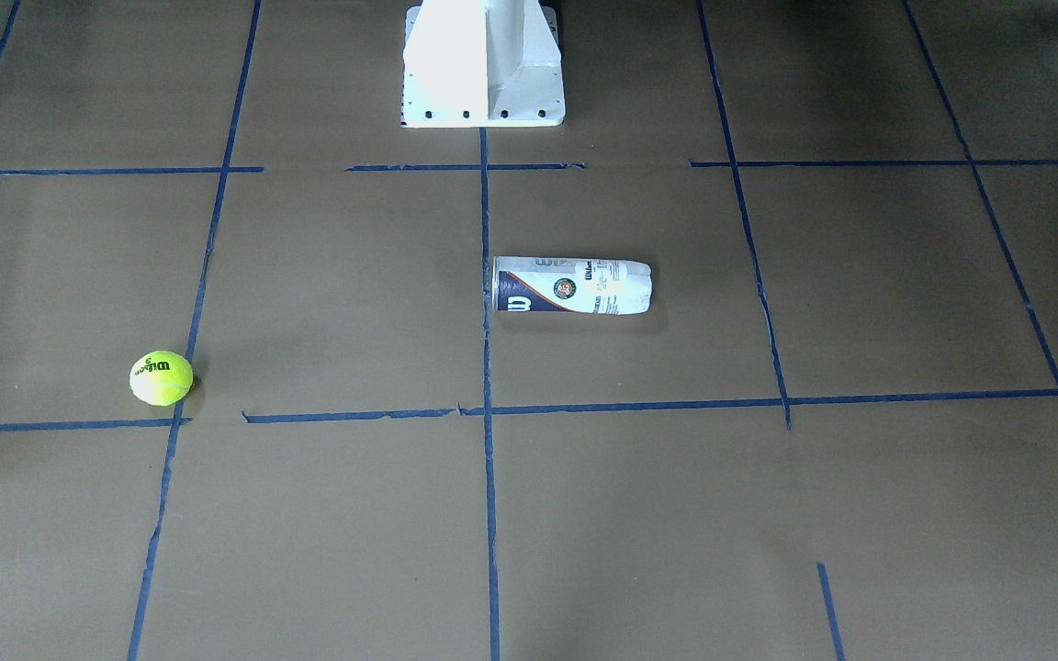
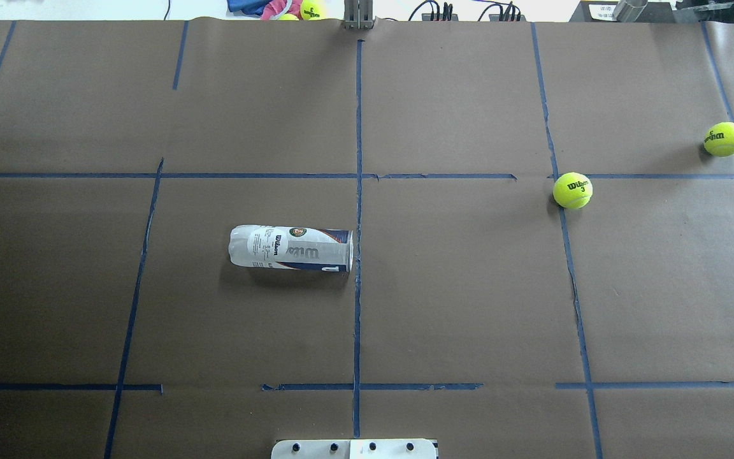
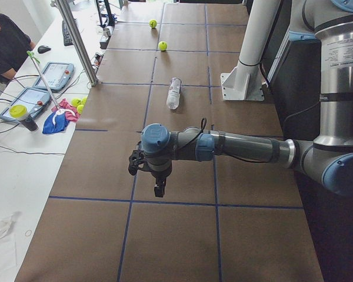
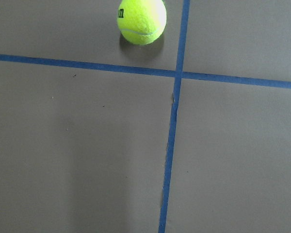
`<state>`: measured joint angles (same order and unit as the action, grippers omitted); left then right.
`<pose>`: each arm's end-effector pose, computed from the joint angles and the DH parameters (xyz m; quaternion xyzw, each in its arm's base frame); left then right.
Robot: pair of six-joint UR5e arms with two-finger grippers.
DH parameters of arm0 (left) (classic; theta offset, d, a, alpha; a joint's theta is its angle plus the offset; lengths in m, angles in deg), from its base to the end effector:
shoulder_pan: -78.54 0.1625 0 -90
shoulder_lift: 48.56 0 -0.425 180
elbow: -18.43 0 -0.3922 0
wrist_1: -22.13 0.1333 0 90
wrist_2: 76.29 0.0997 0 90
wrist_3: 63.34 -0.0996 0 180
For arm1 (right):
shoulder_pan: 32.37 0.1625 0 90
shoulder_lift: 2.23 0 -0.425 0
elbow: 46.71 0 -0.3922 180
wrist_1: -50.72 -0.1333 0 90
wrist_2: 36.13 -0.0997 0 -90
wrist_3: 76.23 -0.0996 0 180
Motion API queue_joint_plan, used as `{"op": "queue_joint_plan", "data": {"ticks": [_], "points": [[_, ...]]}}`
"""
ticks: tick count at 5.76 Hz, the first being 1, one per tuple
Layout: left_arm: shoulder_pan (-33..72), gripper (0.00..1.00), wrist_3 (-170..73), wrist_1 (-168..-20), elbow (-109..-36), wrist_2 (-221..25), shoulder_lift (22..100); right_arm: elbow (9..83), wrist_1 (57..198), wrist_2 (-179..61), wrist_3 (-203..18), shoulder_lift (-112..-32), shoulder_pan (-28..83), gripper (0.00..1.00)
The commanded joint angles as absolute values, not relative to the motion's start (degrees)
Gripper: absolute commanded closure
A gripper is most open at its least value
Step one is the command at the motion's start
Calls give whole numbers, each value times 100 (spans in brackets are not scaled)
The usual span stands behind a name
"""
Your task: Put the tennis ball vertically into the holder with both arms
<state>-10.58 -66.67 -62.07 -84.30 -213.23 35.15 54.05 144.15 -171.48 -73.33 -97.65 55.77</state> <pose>-0.0537 -0.4445 0.6078 0.0136 0.3981 0.0359 0.9166 0.0477 -0.4541 0.6157 0.0189 -0.3853 -0.0447 0.9215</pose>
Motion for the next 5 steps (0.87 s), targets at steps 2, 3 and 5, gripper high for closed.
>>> {"op": "queue_joint_plan", "data": {"ticks": [2,3,5], "points": [[-1058,0,-6668,-6207,-8467,-21331,3450,5419,14424,-17174,-7342,-9724,5578,0],[-1058,0,-6668,-6216,-8467,-21331,3415,5437,14424,-17192,-7342,-9724,5578,0],[-1058,0,-6668,-6224,-8484,-21339,3354,5445,14424,-17183,-7342,-9724,5578,0]]}}
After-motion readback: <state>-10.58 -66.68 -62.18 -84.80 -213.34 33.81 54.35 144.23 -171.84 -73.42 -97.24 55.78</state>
